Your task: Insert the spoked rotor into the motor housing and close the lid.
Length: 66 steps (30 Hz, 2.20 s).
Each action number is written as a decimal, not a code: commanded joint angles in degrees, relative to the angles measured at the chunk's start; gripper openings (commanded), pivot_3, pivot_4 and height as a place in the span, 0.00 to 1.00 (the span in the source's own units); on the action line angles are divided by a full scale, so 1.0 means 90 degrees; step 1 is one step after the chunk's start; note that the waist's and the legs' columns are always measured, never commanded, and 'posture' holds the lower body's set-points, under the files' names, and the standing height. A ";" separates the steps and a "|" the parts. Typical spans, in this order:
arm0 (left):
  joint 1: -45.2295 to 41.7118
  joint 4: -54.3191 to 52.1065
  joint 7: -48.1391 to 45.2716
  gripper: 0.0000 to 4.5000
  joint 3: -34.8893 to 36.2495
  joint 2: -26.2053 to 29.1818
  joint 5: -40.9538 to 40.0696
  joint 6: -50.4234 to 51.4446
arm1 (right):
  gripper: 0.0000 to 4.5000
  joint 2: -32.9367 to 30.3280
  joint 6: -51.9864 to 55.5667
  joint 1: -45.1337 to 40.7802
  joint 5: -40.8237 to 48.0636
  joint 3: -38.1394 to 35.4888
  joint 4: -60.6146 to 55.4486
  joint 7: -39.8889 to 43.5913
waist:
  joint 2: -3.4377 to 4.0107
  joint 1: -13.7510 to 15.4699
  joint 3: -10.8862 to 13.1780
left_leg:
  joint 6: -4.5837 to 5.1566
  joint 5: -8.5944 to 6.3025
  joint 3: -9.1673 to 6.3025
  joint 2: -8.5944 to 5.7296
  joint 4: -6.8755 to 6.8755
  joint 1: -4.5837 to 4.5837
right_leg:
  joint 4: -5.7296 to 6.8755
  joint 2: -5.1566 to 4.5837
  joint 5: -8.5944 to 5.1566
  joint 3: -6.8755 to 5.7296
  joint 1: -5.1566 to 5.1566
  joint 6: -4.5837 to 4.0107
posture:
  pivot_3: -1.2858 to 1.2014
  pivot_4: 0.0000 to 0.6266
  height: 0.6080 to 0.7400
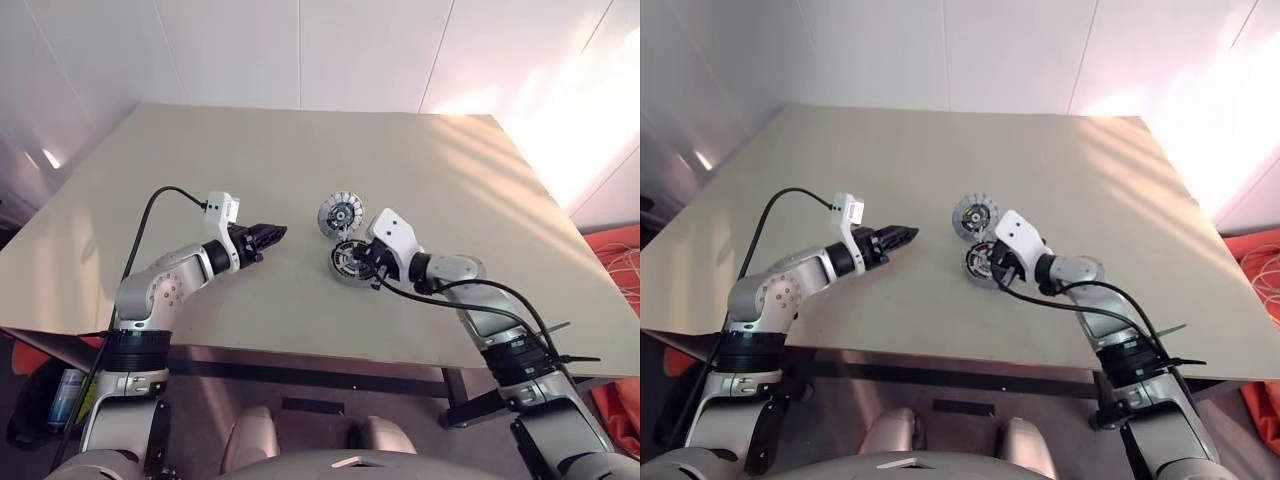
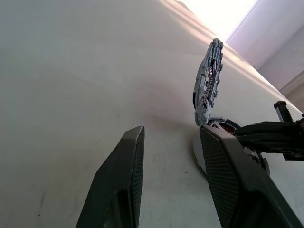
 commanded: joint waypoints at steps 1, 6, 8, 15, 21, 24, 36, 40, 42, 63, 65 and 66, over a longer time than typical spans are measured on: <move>-0.0096 -0.0141 -0.0014 0.44 0.0018 -0.0047 -0.0006 -0.0161 | 0.02 -0.0044 -0.0063 -0.0252 0.0016 -0.0205 0.0042 -0.0035 | 0.0000 0.0001 0.0000 | 0.0001 0.0000 0.0000 0.0001 0.0000 -0.0006 | 0.0002 0.0001 0.0000 -0.0001 -0.0007 -0.0001 | 0.52 0.00 1.00; -0.0078 -0.0171 -0.0009 0.44 0.0032 -0.0072 0.0014 -0.0153 | 0.02 0.0085 -0.0180 -0.0212 -0.0055 -0.0143 0.0543 -0.0045 | 0.0000 0.0001 0.0000 | 0.0009 -0.0005 0.0001 0.0004 -0.0007 -0.0026 | -0.0001 0.0002 -0.0002 -0.0010 -0.0023 -0.0005 | 0.52 0.00 1.00; -0.0066 -0.0170 0.0013 0.44 0.0055 -0.0070 0.0034 -0.0168 | 0.02 0.0131 -0.0237 -0.0131 -0.0109 -0.0072 0.0700 -0.0042 | 0.0000 -0.0002 0.0000 | 0.0010 -0.0006 0.0003 0.0005 -0.0007 -0.0025 | -0.0001 0.0002 -0.0002 -0.0010 -0.0023 -0.0005 | 0.52 0.00 1.00; -0.0046 -0.0083 0.0046 0.44 0.0107 -0.0055 0.0076 -0.0227 | 0.02 0.0114 -0.0546 -0.0068 -0.0098 -0.0204 0.0619 -0.0098 | 0.0000 -0.0004 0.0000 | 0.0006 -0.0004 0.0003 0.0004 -0.0007 0.0009 | 0.0000 0.0001 -0.0002 -0.0009 0.0004 -0.0005 | 0.52 0.00 1.00; -0.0079 -0.0023 0.0020 0.44 0.0047 -0.0081 0.0115 -0.0284 | 0.02 -0.0297 -0.0768 -0.0506 -0.0205 -0.0267 0.0439 0.0164 | 0.0000 0.0000 0.0000 | 0.0002 0.0000 0.0003 0.0003 -0.0007 -0.0006 | 0.0002 0.0001 -0.0001 -0.0009 -0.0009 -0.0005 | 0.52 0.00 1.00; -0.0117 0.0030 -0.0004 0.44 0.0026 -0.0085 0.0150 -0.0321 | 0.02 -0.0783 -0.1100 -0.0785 -0.0438 -0.0061 0.0415 0.0658 | 0.0000 0.0003 0.0000 | 0.0005 -0.0002 0.0003 0.0003 -0.0007 -0.0017 | 0.0002 0.0001 -0.0001 -0.0011 -0.0018 -0.0005 | 0.52 0.00 1.00; -0.0246 0.0135 -0.0127 0.45 -0.0102 -0.0003 0.0291 -0.0447 | 0.44 -0.1643 -0.3648 -0.2995 -0.1179 0.0856 0.2186 0.3012 | 0.0000 -0.0015 0.0000 | 0.0039 -0.0020 0.0007 0.0006 0.0004 -0.0019 | 0.0018 0.0000 -0.0001 -0.0012 -0.0023 -0.0009 | 0.52 0.00 1.00; -0.0173 -0.0051 -0.0200 0.45 -0.0177 0.0139 0.0382 -0.0468 | 0.59 -0.1540 -0.4794 -0.3624 -0.1452 0.1252 0.3040 0.3612 | -0.0001 -0.0015 0.0000 | 0.0048 -0.0025 0.0010 0.0007 0.0021 -0.0030 | 0.0040 -0.0001 -0.0006 -0.0012 -0.0035 -0.0017 | 0.52 0.00 1.00; -0.0146 -0.0070 -0.0155 0.45 -0.0133 0.0154 0.0367 -0.0469 | 0.59 -0.1504 -0.5377 -0.3812 -0.1556 0.1442 0.3363 0.3900 | -0.0001 -0.0015 0.0001 | 0.0051 -0.0027 0.0011 0.0010 0.0025 -0.0031 | 0.0047 -0.0001 -0.0010 -0.0014 -0.0037 -0.0024 | 0.52 0.00 1.00; 0.0178 -0.0323 0.0182 0.45 -0.0003 0.0097 0.0306 -0.0514 | 0.59 -0.0994 -0.6643 -0.3875 -0.1536 0.2122 0.3926 0.5068 | -0.0002 -0.0139 0.0001 | 0.0094 -0.0014 0.0007 0.0012 0.0080 -0.0083 | 0.0098 -0.0009 -0.0012 -0.0022 -0.0086 -0.0028 | 0.52 0.00 1.00; 0.0189 -0.0337 0.0199 0.45 0.0006 0.0102 0.0303 -0.0514 | 0.59 -0.0927 -0.6596 -0.3789 -0.1539 0.2152 0.3922 0.5047 | -0.0003 -0.0142 0.0001 | 0.0094 -0.0014 0.0006 0.0012 0.0079 -0.0082 | 0.0098 -0.0009 -0.0011 -0.0022 -0.0086 -0.0028 | 0.52 0.00 1.00; 0.0192 -0.0345 0.0208 0.45 0.0010 0.0102 0.0305 -0.0512 | 0.59 -0.0913 -0.6585 -0.3762 -0.1533 0.2155 0.3917 0.5056 | -0.0003 -0.0142 0.0001 | 0.0094 -0.0014 0.0006 0.0012 0.0080 -0.0083 | 0.0099 -0.0009 -0.0011 -0.0022 -0.0086 -0.0028 | 0.52 0.00 1.00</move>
